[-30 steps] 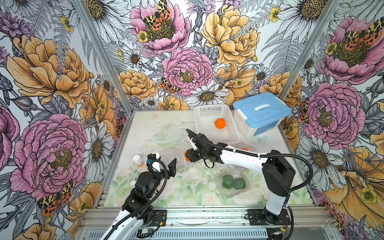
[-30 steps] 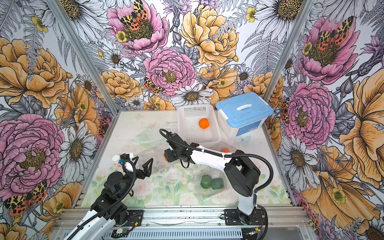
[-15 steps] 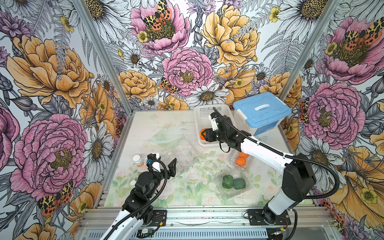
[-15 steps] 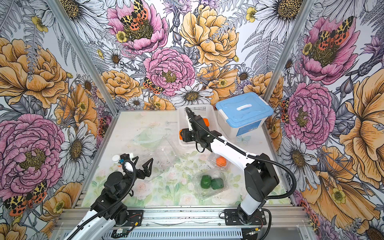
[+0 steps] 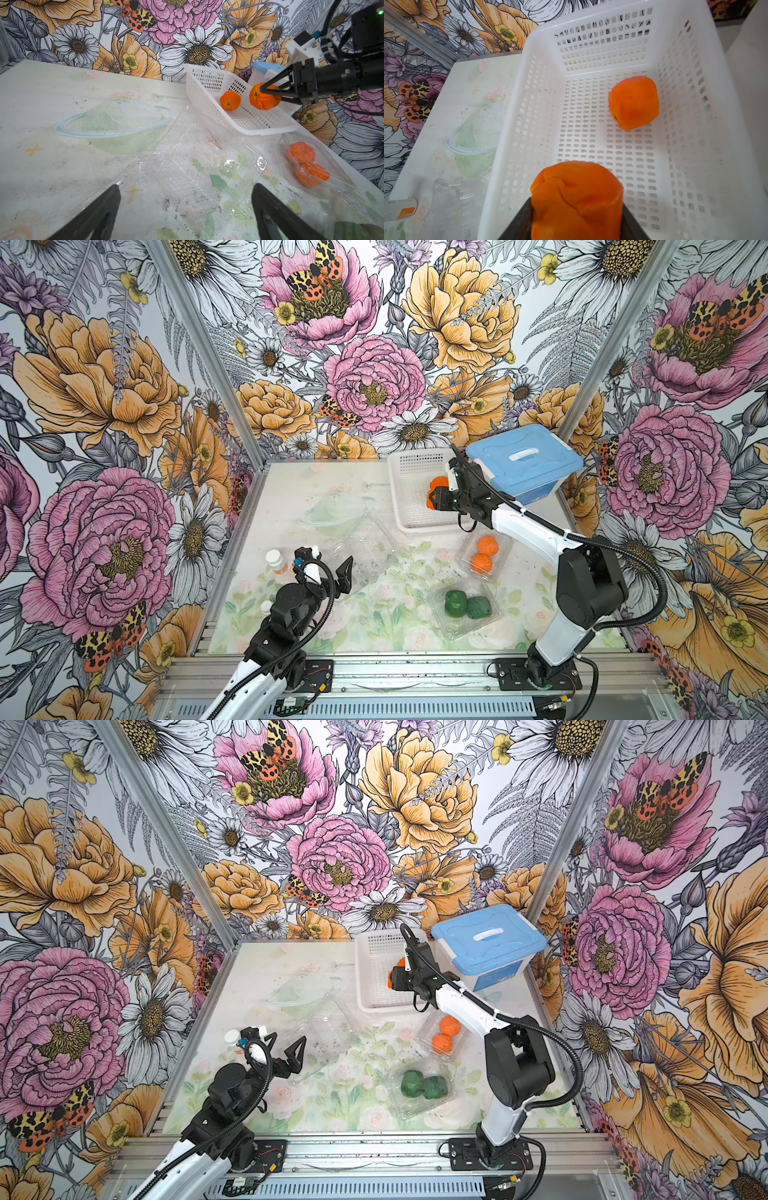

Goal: Take oranges out of containers
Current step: Place the orange in the basket.

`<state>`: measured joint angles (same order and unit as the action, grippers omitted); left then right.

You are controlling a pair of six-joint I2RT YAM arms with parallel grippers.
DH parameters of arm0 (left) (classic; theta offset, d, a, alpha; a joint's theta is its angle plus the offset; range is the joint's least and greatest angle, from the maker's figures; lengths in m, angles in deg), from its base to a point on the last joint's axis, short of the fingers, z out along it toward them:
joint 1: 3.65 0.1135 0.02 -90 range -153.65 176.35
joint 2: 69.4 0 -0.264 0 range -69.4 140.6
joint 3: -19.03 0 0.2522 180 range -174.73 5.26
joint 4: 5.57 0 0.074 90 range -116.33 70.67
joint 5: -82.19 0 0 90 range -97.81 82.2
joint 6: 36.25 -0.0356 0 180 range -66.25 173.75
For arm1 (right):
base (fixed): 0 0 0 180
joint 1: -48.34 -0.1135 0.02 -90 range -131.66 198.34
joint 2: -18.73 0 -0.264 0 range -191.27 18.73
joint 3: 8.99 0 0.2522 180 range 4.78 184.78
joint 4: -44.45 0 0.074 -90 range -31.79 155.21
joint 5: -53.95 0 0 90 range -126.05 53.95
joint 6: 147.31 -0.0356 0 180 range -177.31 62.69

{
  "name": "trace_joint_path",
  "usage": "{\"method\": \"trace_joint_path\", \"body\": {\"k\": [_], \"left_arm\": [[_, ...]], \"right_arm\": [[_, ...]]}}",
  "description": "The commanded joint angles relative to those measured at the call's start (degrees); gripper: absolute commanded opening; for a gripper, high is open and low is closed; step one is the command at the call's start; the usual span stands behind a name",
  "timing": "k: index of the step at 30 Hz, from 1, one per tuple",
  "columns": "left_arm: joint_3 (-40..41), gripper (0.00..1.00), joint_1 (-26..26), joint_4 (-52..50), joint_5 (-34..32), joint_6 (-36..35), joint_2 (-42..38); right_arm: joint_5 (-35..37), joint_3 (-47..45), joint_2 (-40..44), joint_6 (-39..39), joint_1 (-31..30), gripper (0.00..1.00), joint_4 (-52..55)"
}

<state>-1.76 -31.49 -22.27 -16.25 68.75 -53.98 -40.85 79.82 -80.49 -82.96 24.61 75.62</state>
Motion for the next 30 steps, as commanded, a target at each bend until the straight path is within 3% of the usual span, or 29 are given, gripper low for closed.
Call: {"method": "trace_joint_path", "body": {"k": [1, 10, 16, 21, 24, 26, 30], "left_arm": [[0.62, 0.99, 0.76, 0.67, 0.52, 0.75, -0.11], [0.95, 0.99, 0.85, 1.78, 2.37, 0.6, 0.22], [0.66, 0.99, 1.09, 1.62, 1.89, 0.86, 0.84], [-0.25, 0.99, 1.09, 2.23, 2.49, 2.8, 2.95], [-2.89, 0.99, 1.08, -0.33, -1.91, 5.92, 5.94], [-5.85, 0.99, 1.12, -3.55, -6.37, 8.08, 9.28], [-10.86, 0.99, 1.09, -3.97, -6.29, 8.38, 18.16]], "right_arm": [[-0.74, 2.96, -0.85, 1.19, 0.85, 0.51, -0.97], [-0.67, 3.45, -1.24, 2.66, 2.03, 0.71, -1.06], [-0.08, 2.16, -0.33, 3.12, 2.28, 0.77, -1.69], [-2.35, 1.39, 0.15, 2.61, 2.19, 0.77, -1.84], [-3.27, -1.19, 1.82, 2.82, 2.02, 0.76, -1.85], [-1.23, -3.81, 3.71, 3.33, 1.3, 0.76, -1.92], [3.5, -8.3, 7.64, 5.82, -1.41, 0.75, -2.02]]}}
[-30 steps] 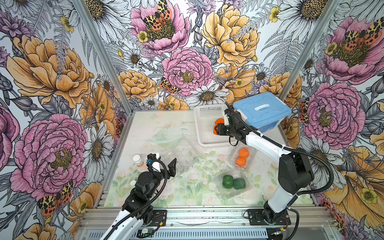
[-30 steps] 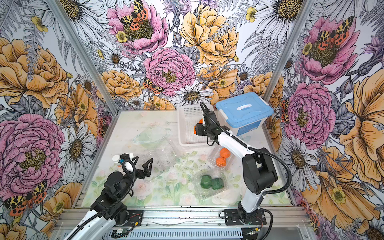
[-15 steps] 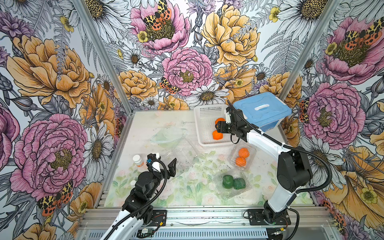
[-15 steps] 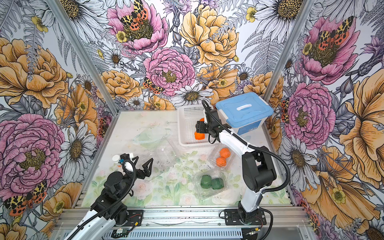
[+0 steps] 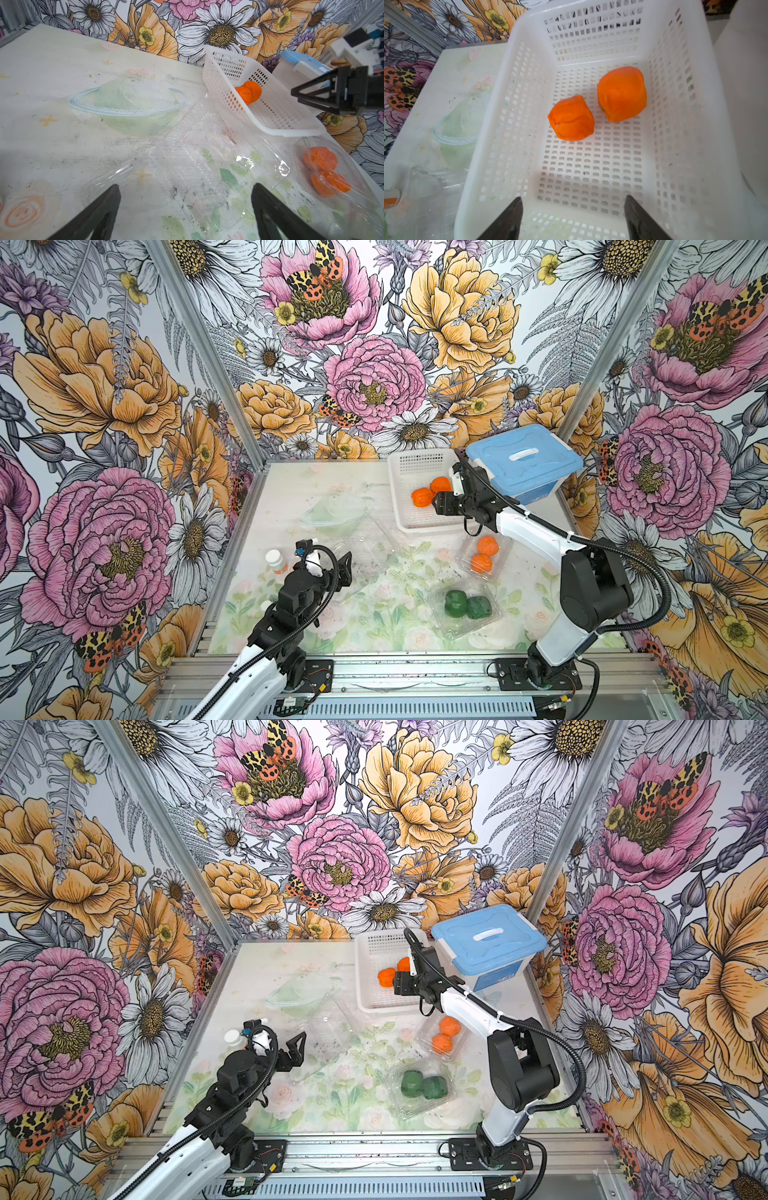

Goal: Take oranges out of containers
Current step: Place the orange in the basket, then move the packing box to the center of the board.

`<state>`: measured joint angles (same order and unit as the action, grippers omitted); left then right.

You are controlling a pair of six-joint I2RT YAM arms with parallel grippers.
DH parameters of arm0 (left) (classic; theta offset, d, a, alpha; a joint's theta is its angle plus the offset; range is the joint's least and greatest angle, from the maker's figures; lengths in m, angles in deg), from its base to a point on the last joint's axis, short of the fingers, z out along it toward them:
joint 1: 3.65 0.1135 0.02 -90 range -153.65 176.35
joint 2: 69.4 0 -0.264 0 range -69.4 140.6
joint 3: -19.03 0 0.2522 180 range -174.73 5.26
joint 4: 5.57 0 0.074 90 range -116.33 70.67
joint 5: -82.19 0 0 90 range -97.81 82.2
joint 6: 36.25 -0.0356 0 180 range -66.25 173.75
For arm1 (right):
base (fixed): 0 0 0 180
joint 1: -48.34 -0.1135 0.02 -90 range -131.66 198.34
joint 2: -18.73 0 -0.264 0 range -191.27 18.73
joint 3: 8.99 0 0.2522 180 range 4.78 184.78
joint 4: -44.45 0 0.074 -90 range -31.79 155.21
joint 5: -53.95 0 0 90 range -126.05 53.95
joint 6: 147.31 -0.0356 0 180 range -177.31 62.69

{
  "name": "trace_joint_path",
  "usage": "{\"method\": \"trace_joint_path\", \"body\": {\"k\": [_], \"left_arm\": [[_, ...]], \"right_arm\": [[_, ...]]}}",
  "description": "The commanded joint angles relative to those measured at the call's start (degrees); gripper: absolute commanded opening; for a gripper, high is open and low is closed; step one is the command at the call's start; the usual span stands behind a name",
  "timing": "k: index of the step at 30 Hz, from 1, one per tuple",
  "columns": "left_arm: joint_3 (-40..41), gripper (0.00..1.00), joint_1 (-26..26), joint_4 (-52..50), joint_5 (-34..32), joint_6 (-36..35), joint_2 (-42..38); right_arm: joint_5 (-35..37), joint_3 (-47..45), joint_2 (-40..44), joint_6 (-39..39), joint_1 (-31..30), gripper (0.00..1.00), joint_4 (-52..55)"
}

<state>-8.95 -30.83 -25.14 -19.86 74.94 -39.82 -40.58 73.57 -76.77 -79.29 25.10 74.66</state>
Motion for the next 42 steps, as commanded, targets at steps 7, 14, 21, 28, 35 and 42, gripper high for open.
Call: {"method": "trace_joint_path", "body": {"k": [7, 14, 21, 28, 35, 42], "left_arm": [[-15.22, 0.99, -0.58, -2.46, -0.34, 3.25, 26.36], [-24.76, 0.99, -0.6, -3.82, 1.45, 2.2, 40.39], [-34.23, 0.83, 3.11, -8.31, 5.37, -0.13, 50.22], [-42.95, 0.78, 1.77, -14.23, 3.97, -3.25, 58.87], [-47.44, 0.63, 1.03, -15.93, 2.71, -5.12, 65.39], [-52.57, 0.55, 2.13, -16.97, 0.46, -8.33, 71.57]], "right_arm": [[3.23, -11.82, 11.87, 2.69, -6.66, 0.74, -4.96], [0.64, -21.01, 20.98, 1.83, -8.55, 0.7, -7.77], [1.8, -28.53, 27.61, 1.36, -8.66, 0.72, -11.65], [3.41, -31.08, 29.98, 1.57, -8.35, 0.74, -12.76], [5.06, -33.15, 30.39, 1.27, -8.13, 0.74, -15.37], [6.18, -34.78, 31.52, 1.32, -8.08, 0.74, -17.44]]}}
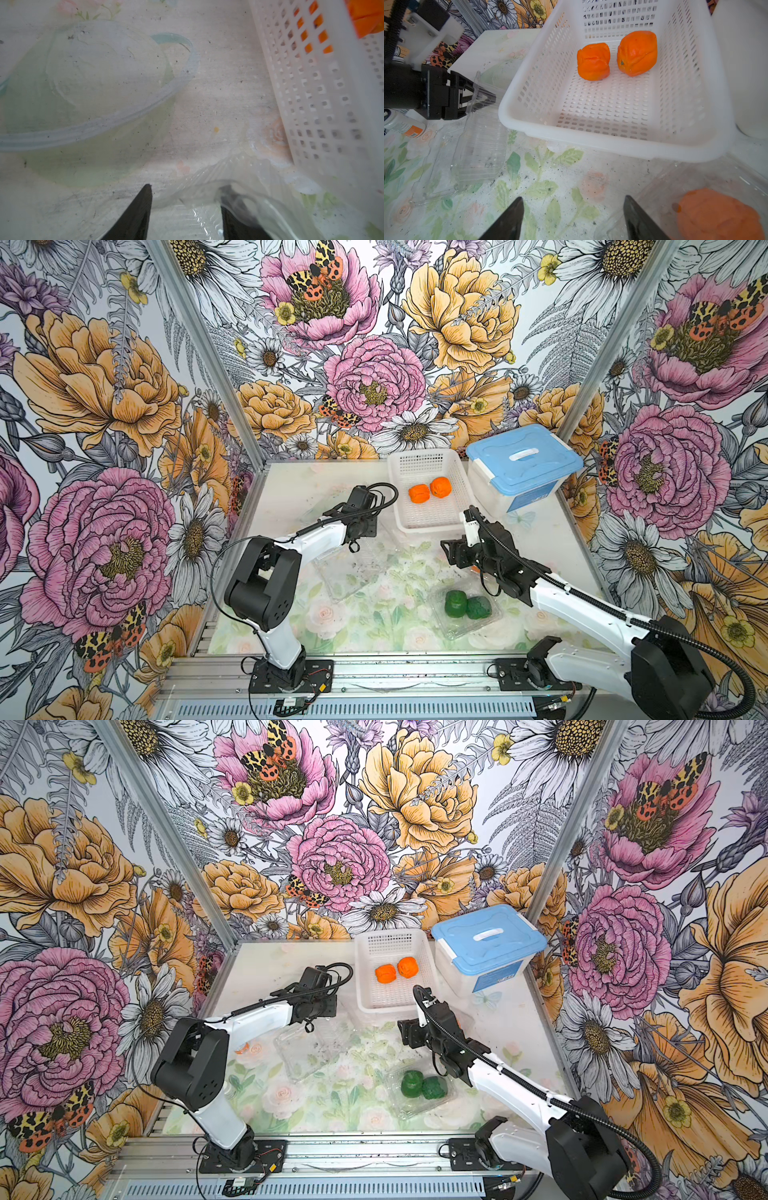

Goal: Take oranges out of containers
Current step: Move the packing box to the center of the board.

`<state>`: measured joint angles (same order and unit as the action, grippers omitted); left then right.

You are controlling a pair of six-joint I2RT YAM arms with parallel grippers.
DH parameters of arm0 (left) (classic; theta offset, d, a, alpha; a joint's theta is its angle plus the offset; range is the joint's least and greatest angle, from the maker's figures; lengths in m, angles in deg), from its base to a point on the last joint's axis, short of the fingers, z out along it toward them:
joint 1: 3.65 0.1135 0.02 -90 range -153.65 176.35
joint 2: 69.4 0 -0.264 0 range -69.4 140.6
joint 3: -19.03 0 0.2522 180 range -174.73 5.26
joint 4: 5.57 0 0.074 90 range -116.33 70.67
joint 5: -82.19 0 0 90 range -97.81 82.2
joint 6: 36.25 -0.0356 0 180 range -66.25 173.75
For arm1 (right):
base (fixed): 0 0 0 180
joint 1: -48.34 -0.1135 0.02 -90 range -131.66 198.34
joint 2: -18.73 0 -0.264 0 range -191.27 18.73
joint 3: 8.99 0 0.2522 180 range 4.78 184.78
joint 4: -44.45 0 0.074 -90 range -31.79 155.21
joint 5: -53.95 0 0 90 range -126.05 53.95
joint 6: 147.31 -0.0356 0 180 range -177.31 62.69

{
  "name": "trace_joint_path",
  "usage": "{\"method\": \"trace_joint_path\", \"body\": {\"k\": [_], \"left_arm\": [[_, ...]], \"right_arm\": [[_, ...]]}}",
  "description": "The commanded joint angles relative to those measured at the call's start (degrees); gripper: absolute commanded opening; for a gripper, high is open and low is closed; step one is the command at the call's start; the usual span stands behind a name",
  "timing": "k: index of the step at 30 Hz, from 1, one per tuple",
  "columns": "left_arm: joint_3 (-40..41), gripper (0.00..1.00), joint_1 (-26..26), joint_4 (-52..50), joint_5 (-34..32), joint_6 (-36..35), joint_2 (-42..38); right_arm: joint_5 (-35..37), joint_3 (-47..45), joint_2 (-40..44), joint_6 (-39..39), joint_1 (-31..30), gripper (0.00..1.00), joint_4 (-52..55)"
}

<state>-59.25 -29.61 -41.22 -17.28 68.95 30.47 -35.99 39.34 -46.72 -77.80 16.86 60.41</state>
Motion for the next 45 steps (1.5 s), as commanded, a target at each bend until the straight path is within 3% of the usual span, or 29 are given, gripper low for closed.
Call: {"method": "trace_joint_path", "body": {"k": [1, 3, 7, 9, 18, 26, 31, 33, 36, 39, 45], "left_arm": [[-3.08, 0.56, 1.27, -1.04, -2.13, -2.84, 2.14], [-4.19, 0.54, 1.86, -1.12, -2.04, -3.55, 3.4], [-6.01, 0.32, 3.14, -1.09, -0.87, -3.93, 5.38], [-6.79, 0.25, 3.76, -1.07, -0.55, -3.86, 6.32], [-15.42, 0.22, 10.53, -2.09, -4.06, -5.31, 10.38], [-36.45, 0.22, 16.13, -11.21, -4.53, -7.9, 22.87], [-44.72, 0.36, 17.75, -15.11, -6.0, -8.98, 26.98], [-46.16, 0.54, 17.71, -15.11, -6.93, -9.72, 27.06], [-46.81, 0.68, 17.2, -15.07, -7.78, -10.45, 25.98], [-45.24, 0.79, 15.21, -14.94, -11.77, -11.06, 23.06], [-35.9, 0.88, 9.15, -10.5, -17.69, -11.97, 14.2]], "right_arm": [[1.7, -0.79, 1.47, -0.15, 0.26, 0.74, -3.49], [2.0, -1.07, 1.51, -0.16, 0.28, 0.74, -3.98], [3.05, -1.63, 1.71, -0.06, 0.38, 0.74, -4.62], [3.66, -1.99, 1.82, -0.05, 0.44, 0.74, -4.92], [6.22, -2.72, 2.56, -0.19, 0.85, 0.74, -4.92], [6.79, -3.18, 3.31, -0.25, 1.77, 0.75, -4.57], [6.78, -3.3, 3.14, -0.37, 2.12, 0.75, -4.43], [6.73, -3.28, 2.92, -0.5, 2.34, 0.75, -4.46], [6.3, -3.38, 2.54, -0.72, 2.56, 0.76, -4.81], [5.44, -3.54, 2.36, -1.17, 2.65, 0.77, -5.12], [2.42, -2.92, 3.31, -3.71, 3.85, 0.8, -3.31]]}}
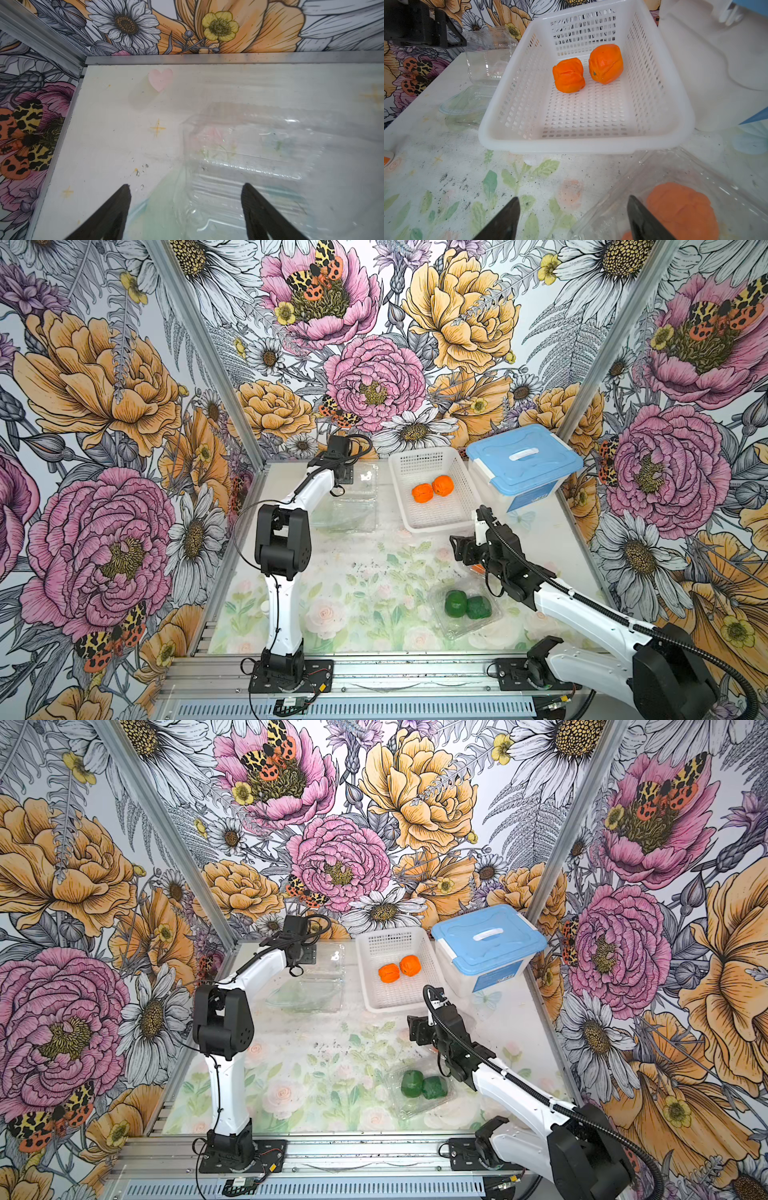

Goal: Take oranges out of containers
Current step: Move the packing box to the center of the board.

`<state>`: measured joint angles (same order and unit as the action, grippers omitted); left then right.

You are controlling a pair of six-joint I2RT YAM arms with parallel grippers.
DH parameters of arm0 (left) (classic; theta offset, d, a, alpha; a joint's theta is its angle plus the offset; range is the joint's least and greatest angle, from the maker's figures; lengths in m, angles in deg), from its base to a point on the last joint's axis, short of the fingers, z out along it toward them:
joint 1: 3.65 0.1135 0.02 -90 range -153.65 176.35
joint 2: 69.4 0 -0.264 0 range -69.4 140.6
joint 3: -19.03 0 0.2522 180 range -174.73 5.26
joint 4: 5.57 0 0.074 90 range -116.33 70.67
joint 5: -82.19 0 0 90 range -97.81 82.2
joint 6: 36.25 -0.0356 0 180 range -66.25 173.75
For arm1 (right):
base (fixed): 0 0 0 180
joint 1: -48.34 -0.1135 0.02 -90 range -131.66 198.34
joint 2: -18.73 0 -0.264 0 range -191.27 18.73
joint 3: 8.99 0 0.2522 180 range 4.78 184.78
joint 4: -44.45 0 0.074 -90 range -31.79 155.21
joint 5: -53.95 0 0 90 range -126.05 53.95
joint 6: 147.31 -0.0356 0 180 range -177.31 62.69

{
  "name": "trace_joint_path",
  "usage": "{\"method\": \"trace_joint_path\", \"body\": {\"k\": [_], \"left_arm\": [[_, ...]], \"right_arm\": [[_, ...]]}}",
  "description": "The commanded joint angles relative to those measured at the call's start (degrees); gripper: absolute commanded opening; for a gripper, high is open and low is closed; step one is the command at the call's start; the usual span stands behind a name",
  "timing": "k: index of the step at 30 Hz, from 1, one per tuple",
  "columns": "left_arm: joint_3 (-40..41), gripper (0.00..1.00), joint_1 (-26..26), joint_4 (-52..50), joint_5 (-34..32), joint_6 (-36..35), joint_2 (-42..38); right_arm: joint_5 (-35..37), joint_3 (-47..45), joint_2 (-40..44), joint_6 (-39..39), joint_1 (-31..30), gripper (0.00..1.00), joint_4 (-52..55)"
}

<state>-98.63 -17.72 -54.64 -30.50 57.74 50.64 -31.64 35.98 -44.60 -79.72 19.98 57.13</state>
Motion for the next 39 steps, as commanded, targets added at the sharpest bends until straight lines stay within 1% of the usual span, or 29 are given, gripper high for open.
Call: {"method": "trace_joint_path", "body": {"k": [1, 5, 7, 11, 15, 17, 19, 22, 24, 27, 30, 34, 39], "left_arm": [[5.82, 0.9, -3.83, 4.42, -5.25, -0.59, -7.91], [14.51, 0.96, -8.76, 8.99, -8.72, 0.45, -17.0], [20.39, 0.99, -12.57, 12.2, -11.19, -0.03, -22.32], [32.05, 0.99, -22.21, 18.29, -20.06, -2.65, -30.18], [44.48, 0.99, -33.04, 23.72, -24.94, -4.24, -35.83], [50.53, 0.99, -38.5, 28.51, -24.78, -6.81, -39.12], [55.13, 0.99, -42.62, 31.34, -22.84, -6.62, -42.34], [58.52, 0.99, -44.33, 31.72, -14.14, -2.25, -46.01], [60.79, 0.99, -46.24, 32.65, -12.79, -0.74, -47.84], [64.63, 0.99, -49.49, 35.15, -10.71, -3.24, -49.81], [67.72, 0.99, -50.05, 35.78, -7.2, -2.95, -51.7], [71.84, 0.99, -50.24, 37.51, 0.04, -2.81, -56.0], [76.93, 0.99, -50.36, 41.71, 6.78, -3.92, -61.28]], "right_arm": [[-2.4, 0.37, 1.43, -2.12, 1.0, 0.8, 0.07], [-2.98, 1.34, 2.49, -3.8, 1.85, 0.8, 3.59], [-4.72, 1.99, 3.55, -5.33, 2.5, 0.8, 7.49], [-6.85, 2.66, 6.21, -7.23, 2.76, 0.79, 15.19], [-7.6, 2.71, 8.58, -9.33, 3.26, 0.77, 21.26], [-8.75, 2.92, 9.19, -10.13, 3.63, 0.74, 23.47], [-10.29, 3.46, 9.36, -10.86, 4.05, 0.71, 25.83], [-11.06, 3.45, 9.53, -12.22, 4.29, 0.68, 28.07], [-11.26, 2.95, 10.14, -12.96, 4.37, 0.67, 28.79], [-11.17, 2.17, 12.06, -13.98, 4.44, 0.65, 29.99], [-11.0, 1.11, 14.77, -15.06, 4.45, 0.63, 31.16], [-10.92, 1.31, 17.16, -14.99, 4.45, 0.63, 34.77], [-12.19, 0.73, 19.75, -14.92, 4.5, 0.63, 38.39]]}}
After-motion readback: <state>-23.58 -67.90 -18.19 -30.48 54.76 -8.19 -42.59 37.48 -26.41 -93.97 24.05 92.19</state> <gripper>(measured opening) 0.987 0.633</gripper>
